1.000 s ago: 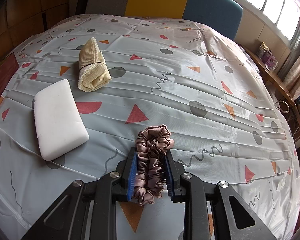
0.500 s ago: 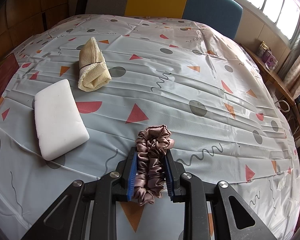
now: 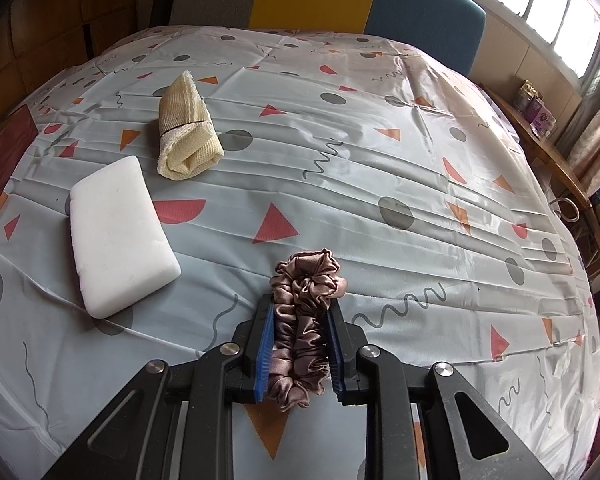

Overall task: Organize soft objects
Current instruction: 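Carry the pink scrunchie into the gold tray and open the right tool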

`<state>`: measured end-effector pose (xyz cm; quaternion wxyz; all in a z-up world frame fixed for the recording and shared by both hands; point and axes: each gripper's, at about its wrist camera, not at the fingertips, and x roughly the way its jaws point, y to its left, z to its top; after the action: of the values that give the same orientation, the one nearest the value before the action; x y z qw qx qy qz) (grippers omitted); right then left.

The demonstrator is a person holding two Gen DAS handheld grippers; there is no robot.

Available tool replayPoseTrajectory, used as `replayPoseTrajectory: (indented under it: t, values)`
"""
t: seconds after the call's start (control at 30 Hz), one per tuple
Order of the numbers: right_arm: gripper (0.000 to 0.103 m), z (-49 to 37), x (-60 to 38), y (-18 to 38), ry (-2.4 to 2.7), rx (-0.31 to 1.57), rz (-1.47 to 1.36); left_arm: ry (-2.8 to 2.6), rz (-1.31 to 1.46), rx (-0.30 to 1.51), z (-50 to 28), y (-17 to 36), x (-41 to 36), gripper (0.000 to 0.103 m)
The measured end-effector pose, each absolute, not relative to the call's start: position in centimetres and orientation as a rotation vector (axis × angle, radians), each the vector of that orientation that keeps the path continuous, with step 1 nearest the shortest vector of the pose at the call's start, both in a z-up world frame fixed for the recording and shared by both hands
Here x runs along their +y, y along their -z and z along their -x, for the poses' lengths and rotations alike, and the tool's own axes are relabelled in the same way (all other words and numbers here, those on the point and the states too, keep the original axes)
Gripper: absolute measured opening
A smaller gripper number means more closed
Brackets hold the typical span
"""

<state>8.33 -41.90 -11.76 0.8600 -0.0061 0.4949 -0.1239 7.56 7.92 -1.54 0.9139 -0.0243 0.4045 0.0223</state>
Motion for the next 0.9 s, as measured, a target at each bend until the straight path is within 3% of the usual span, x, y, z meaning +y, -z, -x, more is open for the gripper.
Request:
replayPoseTrajectory:
  t: [0.3, 0.47, 0.9]
  values:
    - [0.022, -8.1, -40.2, 10.5, 0.218, 1.085, -0.065, -0.038, 0.062, 0.827, -7.2, 1.6, 8.8, 0.074]
    - [0.022, -7.9, -36.5, 7.4, 0.122, 0.998, -0.059, -0.055, 0.093, 0.822, -7.1, 1.6, 10.1, 0.074]
    - [0.022, -10.0, -16.0, 0.3, -0.422, 0.814, -0.012, -0.183, 0.179, 0.79, -6.6, 1.0, 16.0, 0.074]
